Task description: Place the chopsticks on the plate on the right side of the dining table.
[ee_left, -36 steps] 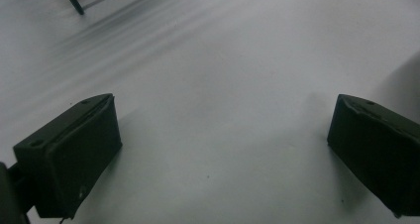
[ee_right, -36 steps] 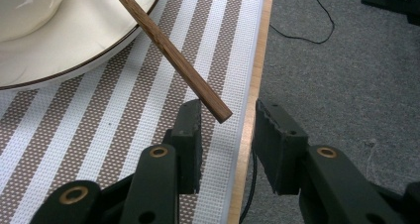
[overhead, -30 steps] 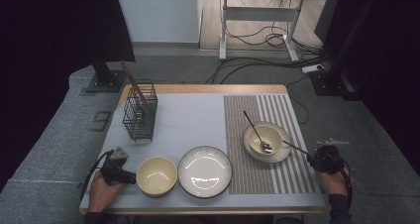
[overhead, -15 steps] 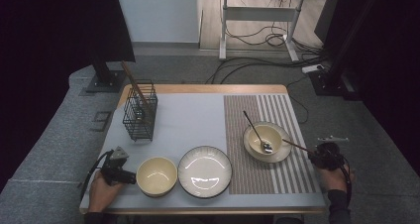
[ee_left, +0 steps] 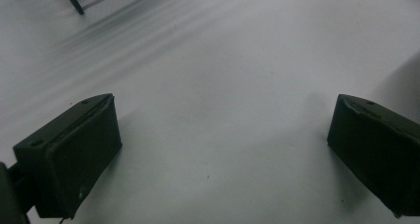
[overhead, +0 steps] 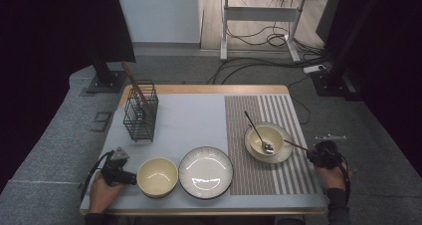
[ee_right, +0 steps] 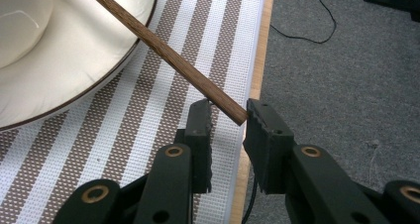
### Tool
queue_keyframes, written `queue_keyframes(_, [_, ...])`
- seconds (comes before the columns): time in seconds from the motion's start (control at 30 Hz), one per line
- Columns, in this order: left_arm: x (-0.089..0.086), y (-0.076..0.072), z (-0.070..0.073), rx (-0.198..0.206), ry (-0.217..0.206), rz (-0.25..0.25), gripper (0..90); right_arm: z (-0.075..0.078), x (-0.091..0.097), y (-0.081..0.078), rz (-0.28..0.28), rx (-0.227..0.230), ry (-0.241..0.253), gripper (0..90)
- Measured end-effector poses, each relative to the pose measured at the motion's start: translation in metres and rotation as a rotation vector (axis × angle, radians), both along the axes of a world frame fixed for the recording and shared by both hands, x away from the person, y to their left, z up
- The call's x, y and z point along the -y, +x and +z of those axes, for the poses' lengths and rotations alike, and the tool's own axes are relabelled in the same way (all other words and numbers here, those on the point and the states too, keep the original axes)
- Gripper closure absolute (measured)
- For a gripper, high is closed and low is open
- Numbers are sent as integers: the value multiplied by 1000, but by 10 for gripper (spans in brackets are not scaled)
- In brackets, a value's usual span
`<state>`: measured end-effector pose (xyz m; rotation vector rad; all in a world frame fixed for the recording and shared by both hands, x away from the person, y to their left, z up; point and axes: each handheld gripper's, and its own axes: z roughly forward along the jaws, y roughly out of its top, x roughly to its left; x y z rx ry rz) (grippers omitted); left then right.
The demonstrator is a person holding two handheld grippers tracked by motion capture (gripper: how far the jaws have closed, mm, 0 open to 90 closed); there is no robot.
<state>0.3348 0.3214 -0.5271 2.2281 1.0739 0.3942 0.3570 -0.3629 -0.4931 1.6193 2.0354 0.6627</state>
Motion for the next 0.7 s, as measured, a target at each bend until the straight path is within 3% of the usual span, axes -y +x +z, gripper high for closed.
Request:
queue_keyframes(0.17, [0,0,0,0,0,0,0,0,1,1,-10,4,-24,608])
queue_keyframes(0.7, [0,0,0,0,0,0,0,-2,5,9,-40,-6,-18,669])
